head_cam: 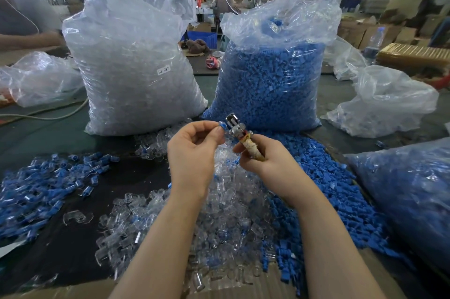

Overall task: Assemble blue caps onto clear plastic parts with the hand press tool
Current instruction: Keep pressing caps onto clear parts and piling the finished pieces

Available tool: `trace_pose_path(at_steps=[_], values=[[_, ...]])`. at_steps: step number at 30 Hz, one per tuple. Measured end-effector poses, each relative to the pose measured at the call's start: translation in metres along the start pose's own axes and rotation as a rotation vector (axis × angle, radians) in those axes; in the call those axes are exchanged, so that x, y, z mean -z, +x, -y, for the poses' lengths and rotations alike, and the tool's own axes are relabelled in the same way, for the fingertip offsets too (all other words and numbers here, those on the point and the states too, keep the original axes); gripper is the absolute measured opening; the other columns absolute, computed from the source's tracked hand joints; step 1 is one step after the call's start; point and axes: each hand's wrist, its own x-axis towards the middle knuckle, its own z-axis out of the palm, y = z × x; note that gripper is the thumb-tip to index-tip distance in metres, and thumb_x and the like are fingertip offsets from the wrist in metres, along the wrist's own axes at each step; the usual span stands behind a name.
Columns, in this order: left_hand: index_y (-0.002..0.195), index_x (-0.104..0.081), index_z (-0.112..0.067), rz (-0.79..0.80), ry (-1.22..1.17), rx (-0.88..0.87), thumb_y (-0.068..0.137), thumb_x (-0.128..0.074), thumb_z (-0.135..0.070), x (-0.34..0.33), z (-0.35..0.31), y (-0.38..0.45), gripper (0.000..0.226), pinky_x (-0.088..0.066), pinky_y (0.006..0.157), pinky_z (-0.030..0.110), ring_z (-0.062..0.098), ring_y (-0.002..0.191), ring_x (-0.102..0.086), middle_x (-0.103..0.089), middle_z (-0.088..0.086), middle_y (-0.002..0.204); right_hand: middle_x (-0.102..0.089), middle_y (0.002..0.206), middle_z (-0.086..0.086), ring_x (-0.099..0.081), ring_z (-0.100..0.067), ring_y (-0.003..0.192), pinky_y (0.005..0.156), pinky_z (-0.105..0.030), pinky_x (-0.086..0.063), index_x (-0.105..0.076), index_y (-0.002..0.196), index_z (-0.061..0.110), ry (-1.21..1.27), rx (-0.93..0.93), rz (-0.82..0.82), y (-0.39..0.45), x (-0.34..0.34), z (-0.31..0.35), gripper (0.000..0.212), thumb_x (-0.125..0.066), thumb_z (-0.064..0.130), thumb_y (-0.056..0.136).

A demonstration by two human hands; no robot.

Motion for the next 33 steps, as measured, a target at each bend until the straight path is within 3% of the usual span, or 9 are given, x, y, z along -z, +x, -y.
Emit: trace_pose_path(at_steps=[4, 9, 14, 21, 29, 33], values=[[0.084, -0.070, -0.011, 0.023, -0.004, -0.006, 0.086, -0.069, 0.002, 0.0003, 0.0002, 0.0005, 0.013, -0.051, 0.064, 0.014, 0.004, 0.066, -0.066, -0.071, 0.000, 0.073, -0.061, 0.077, 0.008, -0.054, -0.013, 0.070, 0.071, -0.038, -0.049, -0.065, 0.095, 0.020, -0.061, 0.008, 0.029, -0.0005, 0.0001, 0.0016, 0.018, -0.061, 0.004, 0.087], [0.081, -0.070, -0.014, 0.059, -0.015, 0.004, 0.086, -0.069, 0.002, 0.0023, 0.0017, 0.0030, 0.017, -0.053, 0.066, 0.015, 0.006, 0.067, -0.067, -0.072, -0.005, 0.069, -0.059, 0.074, 0.011, -0.052, -0.013, 0.067, 0.065, -0.033, -0.044, -0.064, 0.097, 0.019, -0.100, 0.005, 0.032, 0.0001, -0.0001, 0.0009, 0.020, -0.058, 0.004, 0.087], [0.082, -0.071, -0.014, 0.091, -0.005, 0.004, 0.085, -0.070, 0.001, 0.0054, 0.0024, 0.0044, 0.015, -0.052, 0.065, 0.014, 0.005, 0.067, -0.067, -0.073, -0.004, 0.071, -0.055, 0.056, 0.021, -0.043, -0.003, 0.049, 0.052, -0.026, -0.037, -0.062, 0.086, 0.025, -0.189, 0.006, 0.007, 0.0009, 0.0001, -0.0020, 0.024, -0.055, 0.002, 0.082], [0.081, -0.070, -0.015, 0.099, -0.010, 0.015, 0.085, -0.069, 0.002, 0.0043, 0.0016, 0.0035, 0.017, -0.052, 0.065, 0.014, 0.005, 0.067, -0.068, -0.072, -0.007, 0.069, -0.056, 0.058, 0.026, -0.048, -0.001, 0.051, 0.050, -0.025, -0.034, -0.060, 0.079, 0.027, -0.246, 0.003, -0.015, 0.0013, -0.0029, -0.0040, 0.024, -0.053, 0.003, 0.081], [0.082, -0.069, -0.012, 0.096, -0.018, 0.019, 0.087, -0.068, 0.001, 0.0041, 0.0004, 0.0024, 0.014, -0.052, 0.064, 0.013, 0.005, 0.068, -0.067, -0.071, -0.005, 0.071, -0.057, 0.060, 0.023, -0.048, -0.004, 0.052, 0.050, -0.028, -0.034, -0.059, 0.078, 0.025, -0.291, 0.025, -0.038, 0.0012, -0.0040, -0.0033, 0.021, -0.051, 0.005, 0.080], [0.087, -0.070, -0.009, 0.121, 0.002, 0.095, 0.087, -0.068, -0.003, 0.0093, 0.0050, 0.0074, 0.007, -0.052, 0.064, 0.014, 0.006, 0.069, -0.068, -0.073, -0.002, 0.074, -0.060, 0.069, 0.009, -0.052, -0.008, 0.062, 0.058, -0.035, -0.044, -0.059, 0.085, 0.026, -0.339, 0.019, -0.007, 0.0029, -0.0048, -0.0015, 0.018, -0.053, 0.009, 0.083]])
